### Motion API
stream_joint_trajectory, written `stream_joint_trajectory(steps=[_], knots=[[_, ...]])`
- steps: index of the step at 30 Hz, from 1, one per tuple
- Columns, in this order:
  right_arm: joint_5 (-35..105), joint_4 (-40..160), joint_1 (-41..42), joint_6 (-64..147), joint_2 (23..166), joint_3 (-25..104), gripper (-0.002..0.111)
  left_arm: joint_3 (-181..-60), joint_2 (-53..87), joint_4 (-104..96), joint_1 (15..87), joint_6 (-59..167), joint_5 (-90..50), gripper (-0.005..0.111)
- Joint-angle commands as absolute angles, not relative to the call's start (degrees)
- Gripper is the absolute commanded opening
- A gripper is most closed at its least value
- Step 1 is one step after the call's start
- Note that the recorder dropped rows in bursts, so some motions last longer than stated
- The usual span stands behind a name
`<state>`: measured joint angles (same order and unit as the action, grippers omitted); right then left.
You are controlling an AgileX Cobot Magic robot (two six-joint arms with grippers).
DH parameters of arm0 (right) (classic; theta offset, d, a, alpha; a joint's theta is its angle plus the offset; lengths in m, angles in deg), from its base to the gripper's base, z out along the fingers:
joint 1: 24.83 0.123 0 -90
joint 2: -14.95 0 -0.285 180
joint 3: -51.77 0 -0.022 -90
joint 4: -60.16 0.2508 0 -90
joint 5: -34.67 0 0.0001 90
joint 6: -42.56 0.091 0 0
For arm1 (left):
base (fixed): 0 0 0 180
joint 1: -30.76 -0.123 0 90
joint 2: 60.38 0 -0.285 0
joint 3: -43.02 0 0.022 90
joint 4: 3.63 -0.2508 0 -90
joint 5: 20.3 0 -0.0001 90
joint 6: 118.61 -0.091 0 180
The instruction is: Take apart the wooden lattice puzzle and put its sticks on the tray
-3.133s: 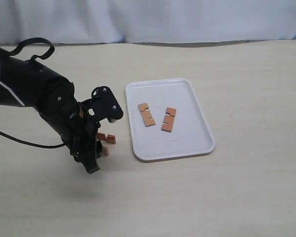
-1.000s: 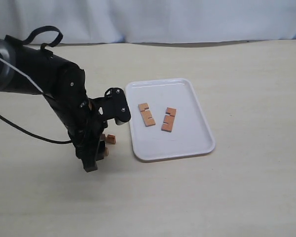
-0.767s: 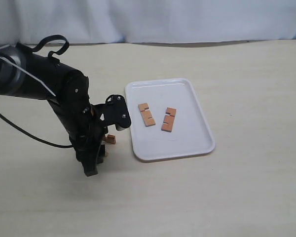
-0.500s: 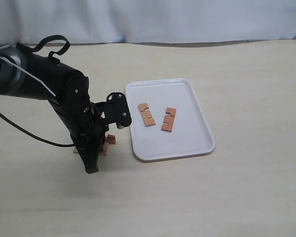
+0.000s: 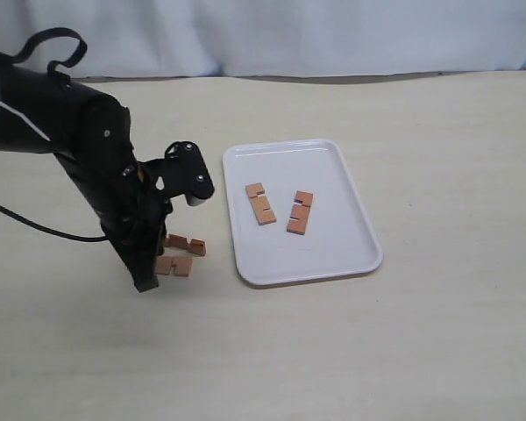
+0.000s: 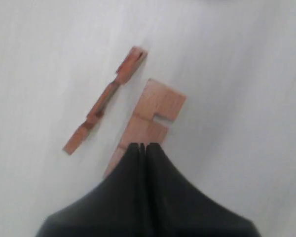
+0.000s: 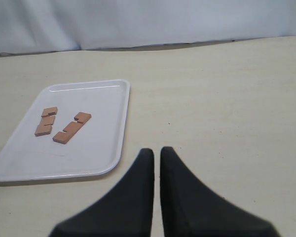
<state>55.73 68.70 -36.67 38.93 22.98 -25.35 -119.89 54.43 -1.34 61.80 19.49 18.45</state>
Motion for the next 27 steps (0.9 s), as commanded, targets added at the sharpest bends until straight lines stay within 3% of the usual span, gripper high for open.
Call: stream_joint_trajectory(steps=[1,12,14,19,21,27], knots=[[55.66,68.69,-37.0,38.8,22.74,-25.45,0.005,-119.93,53.89,-1.51,58.33,20.48,21.53,0.0],[55.66,68.69,-37.0,38.8,22.74,-25.45,0.005,-119.83,53.89,-1.4,57.85,21.1,18.36,0.002],[55.66,68.69,-37.0,38.8,22.74,-25.45,0.005,-119.83,53.89,-1.4,57.85,21.1,18.37,0.007],[55.66,68.69,-37.0,38.8,22.74,-25.45,0.005,-119.83,53.89,-1.26,57.85,21.1,18.37,0.04],[55.66,68.69,-37.0,38.8,22.74,-25.45,0.005,-119.83,53.89,-1.26,57.85,21.1,18.37,0.046],[55.66,68.69,-37.0,38.8,22.74,-25.45,0.005,-118.51,53.89,-1.37,57.85,20.97,16.84,0.046]])
